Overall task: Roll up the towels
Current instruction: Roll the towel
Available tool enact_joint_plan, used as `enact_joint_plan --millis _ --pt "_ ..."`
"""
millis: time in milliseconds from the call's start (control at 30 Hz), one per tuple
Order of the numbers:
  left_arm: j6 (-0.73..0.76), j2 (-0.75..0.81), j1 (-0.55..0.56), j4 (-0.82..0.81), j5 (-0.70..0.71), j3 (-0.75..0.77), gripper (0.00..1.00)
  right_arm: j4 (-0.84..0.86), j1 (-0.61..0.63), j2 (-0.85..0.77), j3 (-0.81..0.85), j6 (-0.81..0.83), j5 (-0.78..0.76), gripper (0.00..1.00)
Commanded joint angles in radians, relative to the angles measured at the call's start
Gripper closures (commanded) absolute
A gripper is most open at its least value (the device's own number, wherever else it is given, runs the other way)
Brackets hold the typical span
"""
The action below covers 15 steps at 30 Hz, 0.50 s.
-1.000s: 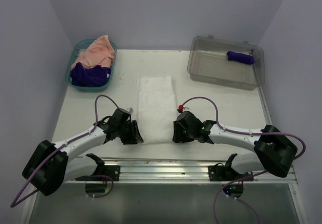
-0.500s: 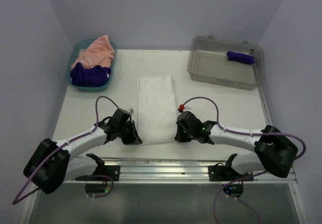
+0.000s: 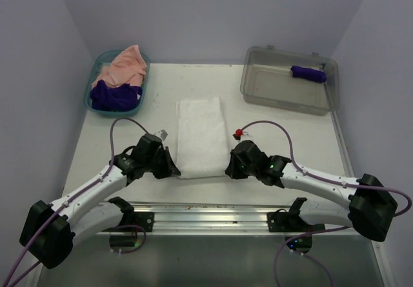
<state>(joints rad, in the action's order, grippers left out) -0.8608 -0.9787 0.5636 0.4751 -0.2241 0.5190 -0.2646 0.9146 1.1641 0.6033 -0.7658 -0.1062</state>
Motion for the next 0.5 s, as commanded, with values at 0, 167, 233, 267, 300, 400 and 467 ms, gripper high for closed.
enact_joint_plan --millis 0,167,233,267,300,400,467 --pt "-0.038 0.035 0.002 0.057 0.042 0.056 1.00 -0.067 0.001 -0.037 0.046 0.020 -0.050 1.00" --pt "-0.063 0.035 0.002 0.045 0.058 0.079 1.00 -0.088 0.000 -0.035 0.070 0.026 -0.081 1.00" --pt "-0.072 0.012 0.002 0.040 0.060 0.105 1.00 -0.117 0.001 -0.017 0.110 0.031 -0.095 1.00" --pt "-0.072 0.012 0.002 0.040 0.060 0.111 1.00 -0.117 0.001 -0.017 0.110 0.030 -0.095 1.00" --pt "-0.070 0.011 0.002 0.045 0.069 0.115 1.00 -0.119 0.001 -0.006 0.115 0.030 -0.099 1.00" --pt "-0.063 -0.003 0.002 0.065 0.075 0.119 1.00 -0.121 0.000 0.002 0.118 0.023 -0.101 1.00" --pt "-0.058 -0.009 0.002 0.076 0.065 0.098 1.00 -0.116 0.001 0.002 0.107 0.019 -0.083 1.00"
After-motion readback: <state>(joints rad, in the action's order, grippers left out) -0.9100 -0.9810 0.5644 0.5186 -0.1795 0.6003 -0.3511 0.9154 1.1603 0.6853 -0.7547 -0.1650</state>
